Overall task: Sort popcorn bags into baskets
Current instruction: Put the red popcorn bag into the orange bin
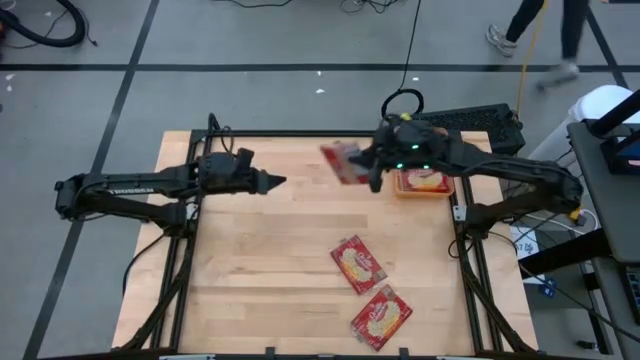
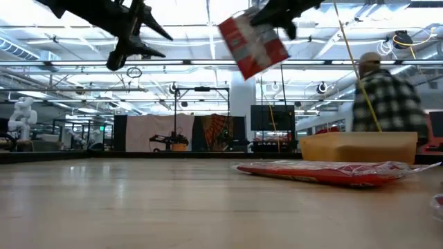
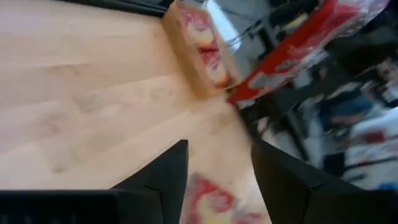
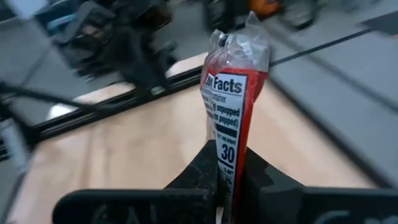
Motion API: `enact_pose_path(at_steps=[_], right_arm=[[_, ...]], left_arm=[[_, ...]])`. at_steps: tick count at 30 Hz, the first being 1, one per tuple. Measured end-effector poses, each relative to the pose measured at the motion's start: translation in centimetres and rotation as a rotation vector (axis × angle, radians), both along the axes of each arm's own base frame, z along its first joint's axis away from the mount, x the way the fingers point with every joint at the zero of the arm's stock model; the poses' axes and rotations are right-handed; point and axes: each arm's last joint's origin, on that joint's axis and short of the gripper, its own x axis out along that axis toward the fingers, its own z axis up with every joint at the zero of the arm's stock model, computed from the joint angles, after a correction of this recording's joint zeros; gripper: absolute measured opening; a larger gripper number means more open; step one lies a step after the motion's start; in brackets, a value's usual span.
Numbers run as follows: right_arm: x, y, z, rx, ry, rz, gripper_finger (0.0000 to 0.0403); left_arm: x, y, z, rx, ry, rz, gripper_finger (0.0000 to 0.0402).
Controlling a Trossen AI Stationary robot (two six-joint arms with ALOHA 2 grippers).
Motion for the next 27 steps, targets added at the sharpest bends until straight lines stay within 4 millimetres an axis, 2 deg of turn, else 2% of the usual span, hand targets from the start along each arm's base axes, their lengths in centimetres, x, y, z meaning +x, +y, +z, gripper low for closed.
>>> enact_pose_path(at_steps=[7,12,17,21,27], right_arm=[[-3.8,0.4,2.4,-0.215,0.004,-0.155,0.001],[-4.5,0.3,2.9,-0.392,0.055,-0.214,0.001],[-4.2,0.1,2.6,-0.605,0.161,-0.148,0.001],[-3.5,0.0,2.1,-0.804,0.271,-0.049,0.001],[-2.5,-0.9,1.2,-1.098,0.531,-0.064,0.001]], left_arm=[[0.4,0.6,1.9,-0.057,-0.232,0.049,0.0157],[0.4,1.6,3.4,-0.107,-0.41,0.108,0.0138],[0.3,2.3,4.6,-0.121,-0.555,0.143,0.0135],[0.5,2.6,4.3,-0.141,-0.56,0.244,0.0155],[2.4,3.0,3.2,-0.219,-0.577,0.301,0.0228]])
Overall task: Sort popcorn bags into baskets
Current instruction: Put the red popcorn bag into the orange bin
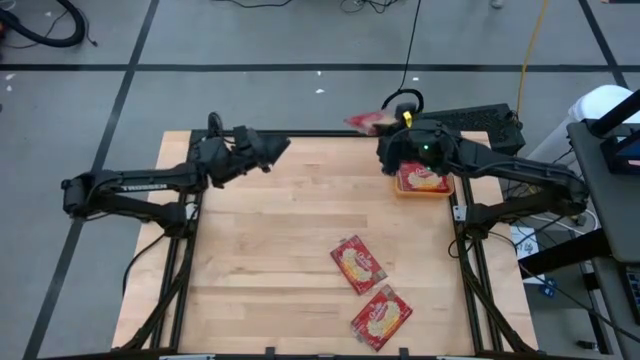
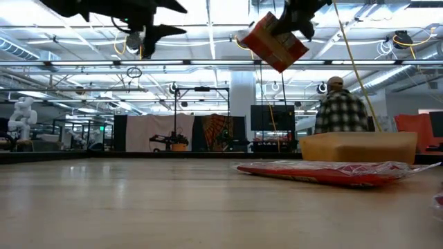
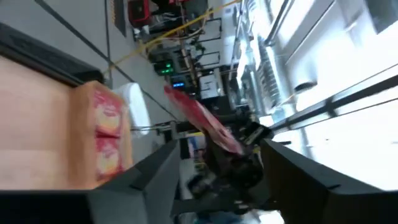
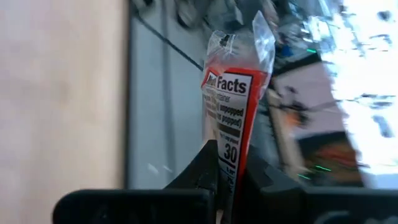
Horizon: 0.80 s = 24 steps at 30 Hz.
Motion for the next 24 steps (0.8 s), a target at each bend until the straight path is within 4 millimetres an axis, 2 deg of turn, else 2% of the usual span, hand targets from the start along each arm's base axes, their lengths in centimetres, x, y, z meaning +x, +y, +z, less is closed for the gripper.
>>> enact_pose_path(at_steps=[5,13,18,24], right_arm=[[0.9,-0.6,0.3,-0.207,0.097,-0.08,0.001],[2.1,-1.0,0.4,-0.356,0.171,-0.05,0.0015],[2.7,-0.7,0.4,-0.4,0.191,-0.022,0.0017],[3.8,0.5,0.0,-0.472,0.245,0.008,0.0016]], left_arm=[[3.0,0.4,1.1,0.035,0.007,-0.011,0.0266],[7.3,2.7,3.0,0.119,0.037,0.027,0.0263],[9.0,5.0,3.8,0.129,0.028,0.056,0.0271],[10.1,6.2,5.0,0.151,0.001,0.053,0.0318]])
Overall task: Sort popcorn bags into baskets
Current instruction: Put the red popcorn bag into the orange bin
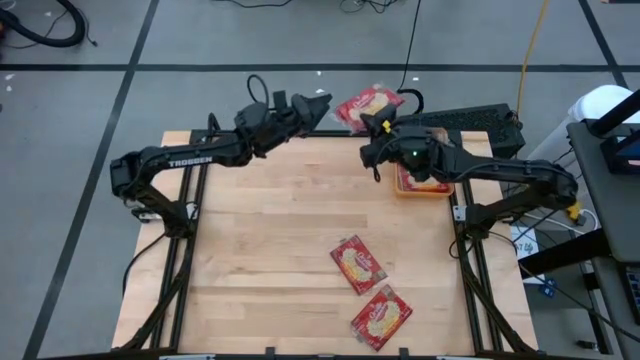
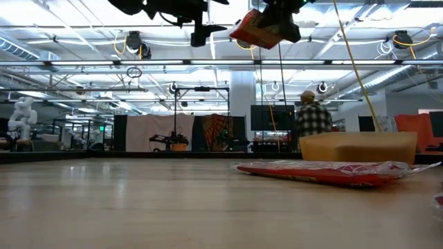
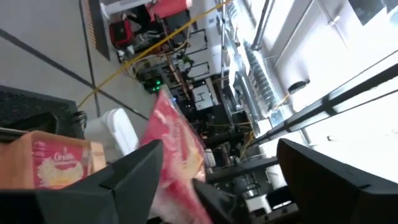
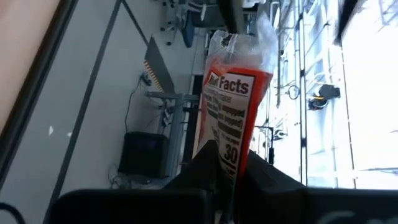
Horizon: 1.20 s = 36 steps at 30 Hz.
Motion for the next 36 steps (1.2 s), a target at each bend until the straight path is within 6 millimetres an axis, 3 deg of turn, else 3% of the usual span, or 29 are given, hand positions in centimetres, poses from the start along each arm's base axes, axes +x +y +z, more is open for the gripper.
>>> enact_pose_path(at_steps=[5,10,24,36], right_arm=[[1.1,0.8,-1.0,-0.019,0.044,-0.056,0.0012],[2.9,1.8,-1.4,-0.069,0.002,-0.099,0.0012],[3.4,3.6,-1.7,-0.103,0.037,-0.111,0.0012],[2.2,1.4,-0.7,-0.096,-0.006,-0.188,0.0012]], left_arm=[[0.0,0.1,-0.2,-0.012,0.028,-0.036,0.036],[0.0,0.3,-0.5,-0.044,0.047,-0.141,0.0371],[-0.8,2.0,-1.2,-0.118,0.095,-0.305,0.0317],[-1.0,2.5,-1.4,-0.126,0.118,-0.321,0.0288]])
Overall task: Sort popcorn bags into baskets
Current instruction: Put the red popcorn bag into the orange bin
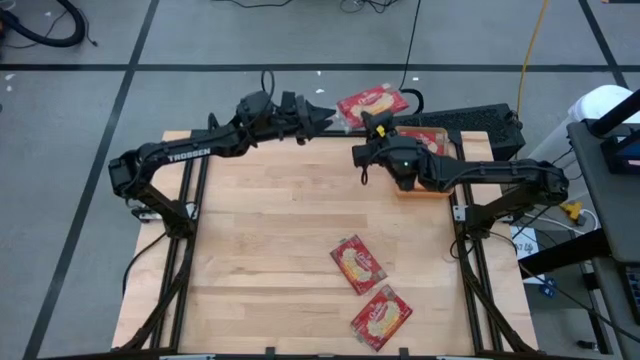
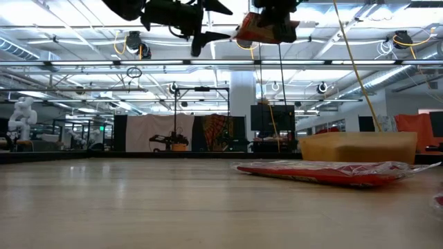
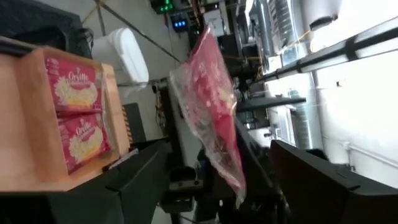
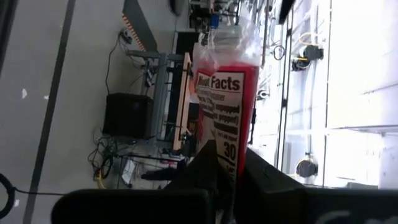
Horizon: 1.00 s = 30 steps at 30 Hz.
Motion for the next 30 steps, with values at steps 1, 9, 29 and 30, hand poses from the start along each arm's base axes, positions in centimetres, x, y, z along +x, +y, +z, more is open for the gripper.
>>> enact_pose_path(at_steps=[1,9,29,30], right_arm=[[-0.1,-0.2,0.0,0.0,0.002,-0.005,0.0012],[-0.1,-0.9,0.1,0.023,-0.033,0.024,0.0012],[1.0,-0.9,-1.3,0.071,-0.026,0.068,0.0019],[1.0,-0.9,-1.3,0.071,-0.022,0.07,0.0019]], left_arm=[[-0.1,0.2,0.0,-0.003,-0.001,0.011,0.029],[0.1,0.4,-0.4,-0.023,0.015,0.108,0.0329],[2.9,2.3,-3.5,-0.051,-0.08,0.087,0.0184],[2.8,2.4,-3.3,-0.038,-0.091,0.069,0.0166]])
